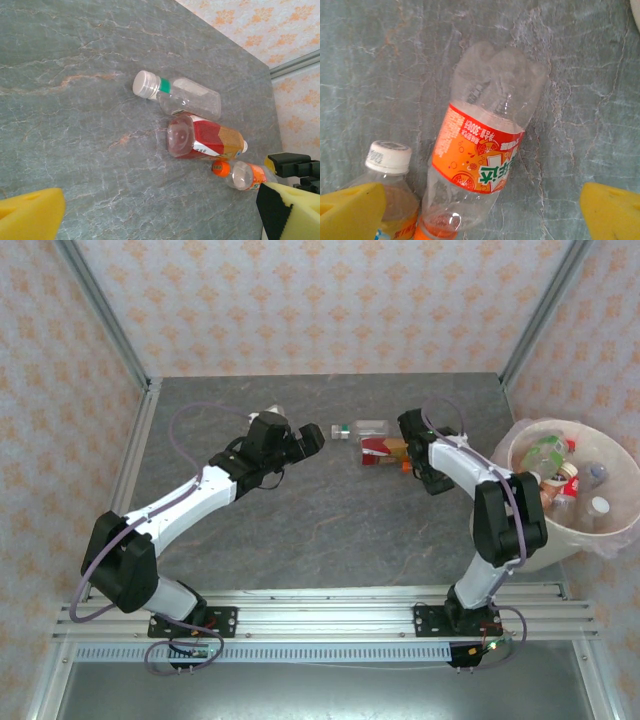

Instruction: Put the plastic bottles in the bin

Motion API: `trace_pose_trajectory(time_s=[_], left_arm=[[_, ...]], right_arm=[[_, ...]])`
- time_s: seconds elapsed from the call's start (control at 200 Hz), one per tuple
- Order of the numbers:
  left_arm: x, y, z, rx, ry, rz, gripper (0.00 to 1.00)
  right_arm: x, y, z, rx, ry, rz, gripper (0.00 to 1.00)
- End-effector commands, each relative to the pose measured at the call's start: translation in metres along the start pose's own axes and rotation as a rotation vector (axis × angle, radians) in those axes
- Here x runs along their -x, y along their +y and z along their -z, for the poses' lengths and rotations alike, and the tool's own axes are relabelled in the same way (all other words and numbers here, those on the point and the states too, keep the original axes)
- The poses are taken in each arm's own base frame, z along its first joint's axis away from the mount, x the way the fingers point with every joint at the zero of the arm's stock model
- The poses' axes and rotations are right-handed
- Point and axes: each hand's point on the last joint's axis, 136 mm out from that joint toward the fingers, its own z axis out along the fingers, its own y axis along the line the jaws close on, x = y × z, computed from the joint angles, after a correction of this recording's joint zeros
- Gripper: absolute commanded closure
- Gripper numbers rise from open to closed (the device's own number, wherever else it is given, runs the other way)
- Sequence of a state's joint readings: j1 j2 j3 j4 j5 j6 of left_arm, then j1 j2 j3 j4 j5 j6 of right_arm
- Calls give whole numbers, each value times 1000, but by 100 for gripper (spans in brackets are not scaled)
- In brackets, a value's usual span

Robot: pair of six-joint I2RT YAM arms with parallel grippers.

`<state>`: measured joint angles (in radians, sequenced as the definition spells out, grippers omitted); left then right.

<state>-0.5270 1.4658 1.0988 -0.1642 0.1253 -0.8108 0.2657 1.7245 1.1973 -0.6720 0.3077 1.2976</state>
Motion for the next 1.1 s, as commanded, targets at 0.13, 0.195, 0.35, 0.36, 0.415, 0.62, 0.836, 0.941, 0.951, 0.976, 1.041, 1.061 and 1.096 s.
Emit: trace_pose_trajectory(time_s=[0.13, 0.195, 0.35, 0.36, 0.415, 0.62, 0.836, 0.941, 0.951, 0.976, 1.041, 1.061, 1.096], left_arm=[[2, 14, -5, 45, -4, 13, 0], [1, 14, -6, 48, 3, 11, 0], [-2, 15, -10, 55, 14, 10, 0], [-2, 15, -11, 57, 16, 10, 0], [-2, 15, -13, 58, 17, 10, 0], [-4, 13, -20, 50, 34, 18, 0], [-5, 10, -24, 29, 38, 24, 0], [-5, 6, -24, 7, 36, 27, 0], [-5, 6, -24, 7, 35, 28, 0], [-5, 6, -24, 5, 37, 28, 0], [-6, 5, -24, -1, 39, 24, 0], [-6, 5, -24, -2, 39, 22, 0], [-5, 4, -24, -7, 37, 22, 0]], right_arm=[[12, 1, -25, -37, -102, -143, 6], [9, 0, -36, -36, -88, -162, 9], [-4, 0, -53, -48, -36, -128, 11], [-5, 0, -54, -49, -33, -125, 11], [-9, -4, -57, -52, -23, -125, 13], [-9, -15, -54, -20, -17, -116, 30], [5, -29, -29, 18, -50, -59, 49], [9, -28, -10, 69, -66, 14, 54], [9, -26, -8, 79, -67, 24, 55], [9, -23, -3, 106, -70, 54, 56], [6, -9, 11, 193, -78, 159, 62], [6, -6, 15, 211, -84, 183, 62], [5, -2, 21, 237, -96, 217, 63]])
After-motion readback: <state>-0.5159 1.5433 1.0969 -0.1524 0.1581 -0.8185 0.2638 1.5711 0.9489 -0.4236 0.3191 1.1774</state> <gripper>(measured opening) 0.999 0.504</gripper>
